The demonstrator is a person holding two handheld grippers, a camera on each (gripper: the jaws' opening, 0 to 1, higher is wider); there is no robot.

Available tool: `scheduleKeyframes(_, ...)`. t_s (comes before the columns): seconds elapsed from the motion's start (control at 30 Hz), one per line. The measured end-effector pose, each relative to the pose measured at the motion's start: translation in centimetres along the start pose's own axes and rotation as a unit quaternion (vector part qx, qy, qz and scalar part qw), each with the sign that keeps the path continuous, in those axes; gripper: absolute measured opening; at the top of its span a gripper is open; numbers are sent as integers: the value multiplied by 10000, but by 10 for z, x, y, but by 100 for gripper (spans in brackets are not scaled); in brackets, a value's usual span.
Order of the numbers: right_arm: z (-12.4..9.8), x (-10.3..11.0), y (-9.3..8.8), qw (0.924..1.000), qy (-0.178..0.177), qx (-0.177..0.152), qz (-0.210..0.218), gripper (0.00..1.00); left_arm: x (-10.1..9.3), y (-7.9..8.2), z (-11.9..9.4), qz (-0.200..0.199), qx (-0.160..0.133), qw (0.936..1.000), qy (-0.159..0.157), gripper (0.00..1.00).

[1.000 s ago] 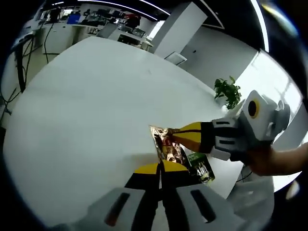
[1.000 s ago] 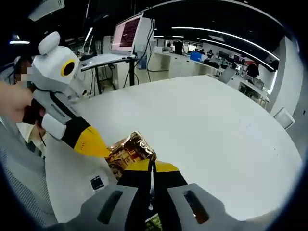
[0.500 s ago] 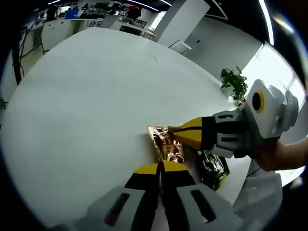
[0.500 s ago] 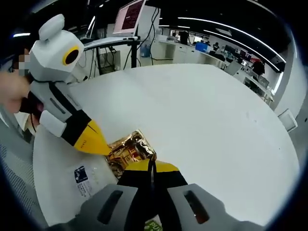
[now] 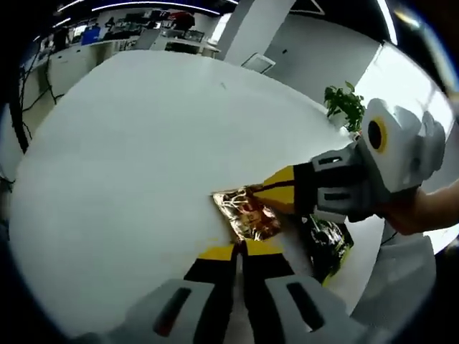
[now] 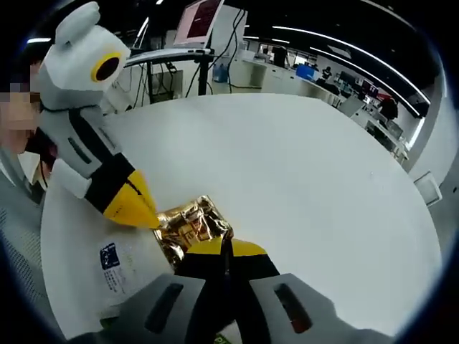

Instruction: Arrange the skincare products in the storage area until every visible bottle or jar stands upright without overlapping.

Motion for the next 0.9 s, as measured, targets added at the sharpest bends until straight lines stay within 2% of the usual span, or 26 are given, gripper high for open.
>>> scheduleKeyframes(0.07,-1,1,0,10000,-3,1,20,1,1,4,-4,203,-71,9996,159,9)
scheduleKeyframes(0.13,0,1,0,10000,-7,1,22,1,-1,13,-8,562,-325,9978,153,10)
scheduleKeyframes(0.2,-1,1,0,10000,-4,-1,39,1,-12,26,-7,1392,-616,9883,40,9)
scheduleKeyframes(0.27,0,1,0,10000,2,-10,46,1,-23,33,-3,1948,-728,9781,-10,13)
scheduleKeyframes(0.3,0,1,0,10000,7,-9,43,1,-30,34,2,2225,-628,9729,-81,16)
scheduleKeyframes(0.33,0,1,0,10000,6,-9,46,1,-30,34,8,2356,-504,9705,-29,19)
scheduleKeyframes(0.37,0,1,1,10000,10,-7,39,1,-30,34,13,2604,-343,9649,82,22)
scheduleKeyframes(0.43,0,1,1,10000,17,1,40,1,-29,34,22,2899,-248,9564,243,25)
scheduleKeyframes(0.53,0,1,2,10000,18,18,-6,1,-24,32,31,2774,-106,9602,317,26)
scheduleKeyframes(0.63,0,1,2,10000,23,21,-13,1,-18,29,32,2866,87,9568,485,24)
scheduleKeyframes(0.67,0,1,2,10000,21,19,-9,1,-19,30,31,2866,8,9573,380,23)
scheduleKeyframes(0.73,0,1,2,10000,15,15,2,1,-18,30,31,2768,13,9602,379,24)
scheduleKeyframes(0.83,-1,-1,2,10000,7,-1,89,4,-15,29,32,2747,-3,9609,343,24)
scheduleKeyframes(0.9,-2,-5,3,9999,-134,-19,43,9,-17,29,32,2787,-5,9598,338,23)
Point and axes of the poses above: the point that each gripper's makers call its tool centre point, and the gripper's own axes: z roughly forward along the fingers, x roughly to its left, y roughly out of its top, the point moved 9 cm from there along -z, roughly backward along the fingers, and after that the axes turned 7 degrees about x, right-handed, at the moved point
